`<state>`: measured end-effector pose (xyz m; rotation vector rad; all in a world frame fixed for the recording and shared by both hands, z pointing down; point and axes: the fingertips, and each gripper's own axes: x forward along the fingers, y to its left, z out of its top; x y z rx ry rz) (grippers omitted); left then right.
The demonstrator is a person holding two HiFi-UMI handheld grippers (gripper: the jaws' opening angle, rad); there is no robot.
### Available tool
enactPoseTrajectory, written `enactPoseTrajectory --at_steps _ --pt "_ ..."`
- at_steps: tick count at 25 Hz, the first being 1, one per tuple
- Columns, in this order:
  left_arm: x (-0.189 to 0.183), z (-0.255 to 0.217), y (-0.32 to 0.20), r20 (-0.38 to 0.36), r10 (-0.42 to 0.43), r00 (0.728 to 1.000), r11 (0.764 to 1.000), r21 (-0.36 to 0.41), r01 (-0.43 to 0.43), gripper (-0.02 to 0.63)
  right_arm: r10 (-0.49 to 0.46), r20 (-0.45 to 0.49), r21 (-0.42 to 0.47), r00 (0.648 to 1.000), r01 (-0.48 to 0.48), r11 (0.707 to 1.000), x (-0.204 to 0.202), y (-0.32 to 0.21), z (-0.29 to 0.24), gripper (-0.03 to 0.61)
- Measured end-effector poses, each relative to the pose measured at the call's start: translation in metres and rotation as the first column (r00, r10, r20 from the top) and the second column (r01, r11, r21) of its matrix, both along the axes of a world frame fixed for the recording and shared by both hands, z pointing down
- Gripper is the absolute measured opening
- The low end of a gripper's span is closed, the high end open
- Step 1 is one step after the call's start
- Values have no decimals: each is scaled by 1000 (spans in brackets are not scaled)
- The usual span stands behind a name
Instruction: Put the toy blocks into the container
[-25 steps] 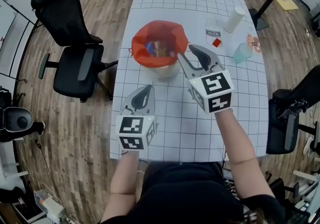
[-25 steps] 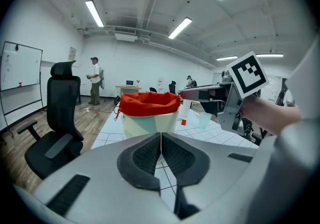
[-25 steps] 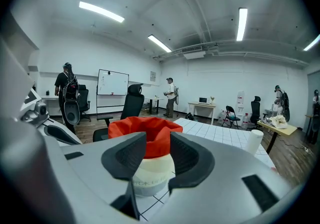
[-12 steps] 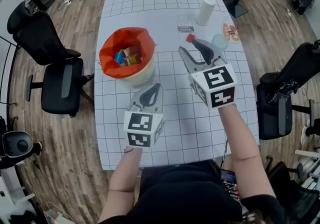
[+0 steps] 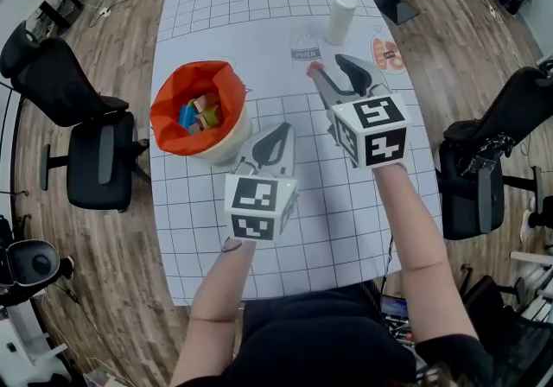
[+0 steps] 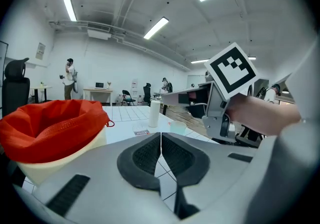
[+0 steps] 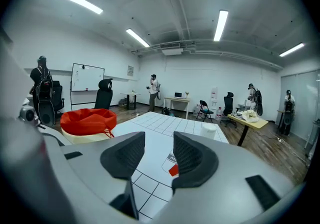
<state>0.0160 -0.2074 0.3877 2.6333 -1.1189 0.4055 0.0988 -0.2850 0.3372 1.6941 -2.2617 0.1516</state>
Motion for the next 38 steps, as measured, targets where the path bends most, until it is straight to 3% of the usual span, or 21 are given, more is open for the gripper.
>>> enactPoseTrajectory --at_steps 6,19,33,38 --pt "9 19 -18 -32 -36 999 999 -38 34 28 58 41 -73 997 -55 996 13 -28 46 179" --pt "13 82 -51 3 -87 996 990 -110 86 28 217 117 -233 969 -186 955 38 -78 152 176" --pt "4 121 -69 -18 -145 989 976 -166 140 26 347 73 -303 935 -311 901 61 -120 216 186" --pt "5 123 -69 -33 -139 990 976 -175 131 26 348 82 -310 934 -308 899 63 -127 219 197"
